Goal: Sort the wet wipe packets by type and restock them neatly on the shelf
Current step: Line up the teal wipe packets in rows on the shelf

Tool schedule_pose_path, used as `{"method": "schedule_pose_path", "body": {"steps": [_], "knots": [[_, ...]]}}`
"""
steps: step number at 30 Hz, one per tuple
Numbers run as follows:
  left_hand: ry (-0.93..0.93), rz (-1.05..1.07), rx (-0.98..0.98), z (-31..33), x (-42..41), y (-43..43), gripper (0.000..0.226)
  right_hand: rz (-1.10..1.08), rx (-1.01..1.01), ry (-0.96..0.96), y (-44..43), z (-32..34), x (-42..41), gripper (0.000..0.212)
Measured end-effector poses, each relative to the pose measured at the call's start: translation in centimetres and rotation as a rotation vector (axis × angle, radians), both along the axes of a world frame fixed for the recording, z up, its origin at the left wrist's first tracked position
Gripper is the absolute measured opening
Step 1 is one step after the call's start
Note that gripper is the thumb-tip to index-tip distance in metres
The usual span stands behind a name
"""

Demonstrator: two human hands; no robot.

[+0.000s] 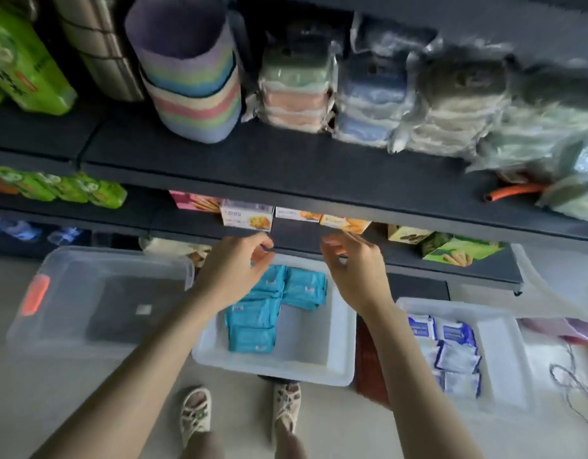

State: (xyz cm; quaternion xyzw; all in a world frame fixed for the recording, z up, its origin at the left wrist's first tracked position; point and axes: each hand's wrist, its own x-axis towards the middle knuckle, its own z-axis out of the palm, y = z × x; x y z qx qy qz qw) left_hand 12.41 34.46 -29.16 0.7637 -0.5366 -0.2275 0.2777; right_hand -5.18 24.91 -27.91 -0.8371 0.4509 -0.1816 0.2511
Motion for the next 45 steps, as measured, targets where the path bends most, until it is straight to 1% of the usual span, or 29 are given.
{"method": "schedule_pose_path", "body": {"steps": [4, 10, 13, 16, 19, 21, 23, 24, 25, 27, 30, 33, 37, 40, 42, 43, 45], "knots": [[0.134, 0.069, 0.204, -8.5, -4.0, 1.1, 0.015, -0.013, 0.212, 0.081, 0.2, -8.3, -3.2, 0.016], [0.280, 0.209, 0.342, -21.7, -6.9, 0.8, 0.015, -0.098, 0.472, 0.129, 0.5, -22.0, -4.9, 0.018], [0.328, 0.306, 0.340, -27.7, -7.5, -0.6, 0.016, -0.167, 0.557, 0.120, 0.0, -28.3, -4.7, 0.023], [0.325, 0.380, 0.304, -32.8, -8.1, -2.4, 0.021, -0.257, 0.575, 0.064, -0.9, -33.6, -4.3, 0.035], [0.284, 0.424, 0.216, -36.2, -9.0, -4.5, 0.033, -0.378, 0.593, -0.004, -2.2, -36.9, -3.8, 0.046], [0.227, 0.463, 0.192, -37.7, -9.6, -5.5, 0.038, -0.442, 0.632, -0.056, -3.1, -38.7, -3.3, 0.052], [0.170, 0.474, 0.173, -38.6, -10.0, -6.1, 0.041, -0.484, 0.668, -0.071, -3.9, -40.0, -2.9, 0.066], [0.170, 0.476, 0.175, -38.7, -10.1, -6.3, 0.042, -0.501, 0.700, -0.063, -4.2, -40.5, -2.7, 0.070], [0.187, 0.483, 0.172, -39.0, -10.1, -6.4, 0.043, -0.519, 0.735, -0.066, -4.5, -40.8, -2.5, 0.069], [0.255, 0.512, 0.168, -39.2, -10.1, -6.7, 0.043, -0.564, 0.756, -0.110, -5.0, -41.2, -2.3, 0.060], [0.333, 0.528, 0.151, -39.1, -10.4, -6.8, 0.043, -0.609, 0.704, -0.166, -5.1, -41.1, -2.2, 0.046], [0.403, 0.527, 0.156, -39.0, -11.3, -6.7, 0.047, -0.656, 0.706, -0.240, -4.1, -40.6, -2.3, 0.037], [0.519, 0.595, 0.177, -38.3, -11.5, -6.5, 0.043, -0.767, 0.809, -0.387, -2.6, -39.7, -3.6, 0.026], [0.572, 0.648, 0.193, -37.5, -11.2, -5.7, 0.047, -0.812, 0.901, -0.520, -1.8, -38.1, -5.1, 0.020], [0.674, 0.682, 0.215, -36.3, -10.9, -5.0, 0.050, -0.797, 0.982, -0.587, -1.1, -36.4, -5.8, 0.021], [0.755, 0.687, 0.223, -35.2, -10.7, -4.8, 0.047, -0.774, 1.011, -0.612, -0.8, -35.4, -6.0, 0.025], [1.010, 0.651, 0.241, -31.7, -10.3, -4.2, 0.025, -0.688, 1.049, -0.629, 0.0, -33.1, -6.3, 0.026]]}}
